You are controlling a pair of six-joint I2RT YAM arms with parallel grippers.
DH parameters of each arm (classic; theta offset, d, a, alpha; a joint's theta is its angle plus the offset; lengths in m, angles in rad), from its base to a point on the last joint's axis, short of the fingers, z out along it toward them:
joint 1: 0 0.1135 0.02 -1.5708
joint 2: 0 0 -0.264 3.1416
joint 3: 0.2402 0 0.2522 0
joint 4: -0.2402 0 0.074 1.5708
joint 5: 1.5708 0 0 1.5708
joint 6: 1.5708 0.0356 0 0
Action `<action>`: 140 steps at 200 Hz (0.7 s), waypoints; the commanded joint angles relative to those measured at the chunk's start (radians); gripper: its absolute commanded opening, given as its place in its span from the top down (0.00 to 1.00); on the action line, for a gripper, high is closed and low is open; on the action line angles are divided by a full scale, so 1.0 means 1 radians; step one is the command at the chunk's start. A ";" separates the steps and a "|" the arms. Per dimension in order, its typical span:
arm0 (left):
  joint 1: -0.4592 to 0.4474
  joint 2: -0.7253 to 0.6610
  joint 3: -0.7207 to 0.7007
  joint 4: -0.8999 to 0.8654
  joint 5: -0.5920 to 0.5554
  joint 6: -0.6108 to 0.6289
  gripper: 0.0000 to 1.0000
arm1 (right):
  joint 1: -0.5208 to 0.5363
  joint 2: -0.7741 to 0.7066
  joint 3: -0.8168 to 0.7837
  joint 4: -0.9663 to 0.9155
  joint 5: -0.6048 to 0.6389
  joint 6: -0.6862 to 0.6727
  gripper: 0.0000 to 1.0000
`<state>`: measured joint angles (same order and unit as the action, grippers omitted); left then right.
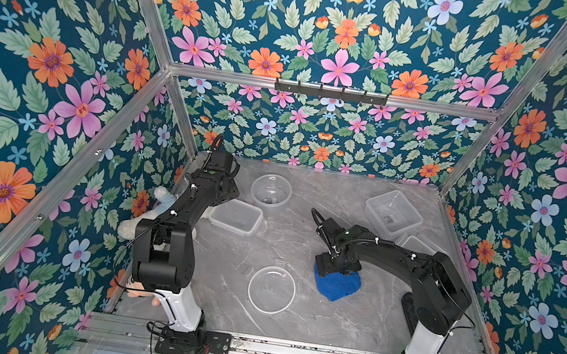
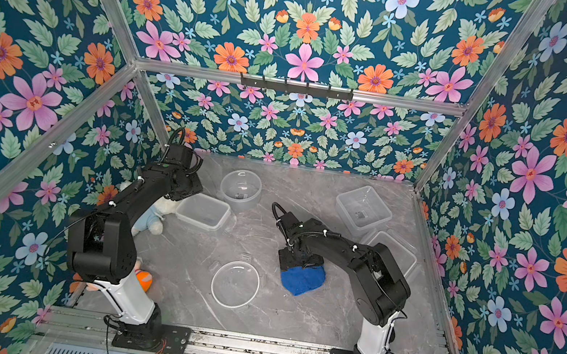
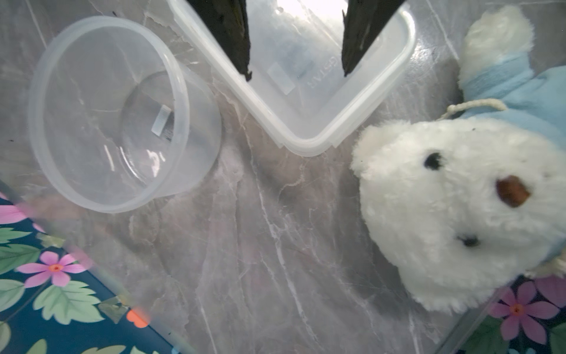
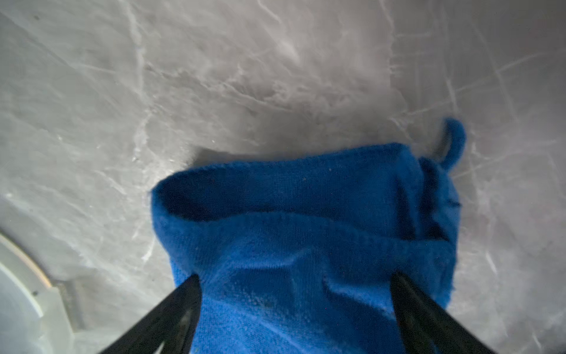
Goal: Wipe the insides of the lunch boxes
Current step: Move the lunch box to the center of the board.
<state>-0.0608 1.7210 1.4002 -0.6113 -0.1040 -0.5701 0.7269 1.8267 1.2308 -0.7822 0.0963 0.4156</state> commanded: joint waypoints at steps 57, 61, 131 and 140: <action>0.001 0.058 -0.087 0.049 -0.087 0.033 0.37 | 0.002 -0.009 -0.042 -0.005 -0.007 0.028 0.04; 0.001 0.056 -0.096 0.058 -0.075 0.034 0.37 | 0.002 -0.010 -0.042 -0.007 -0.005 0.028 0.04; -0.101 -0.113 -0.292 0.171 0.137 -0.096 0.39 | 0.001 0.014 -0.035 -0.020 -0.007 0.022 0.05; -0.129 -0.119 -0.296 0.180 0.147 -0.115 0.39 | 0.000 0.015 -0.036 -0.022 -0.005 0.021 0.05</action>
<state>-0.1398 1.6215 1.1240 -0.4652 -0.0380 -0.6075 0.7273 1.8343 1.1927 -0.7807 0.0853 0.4267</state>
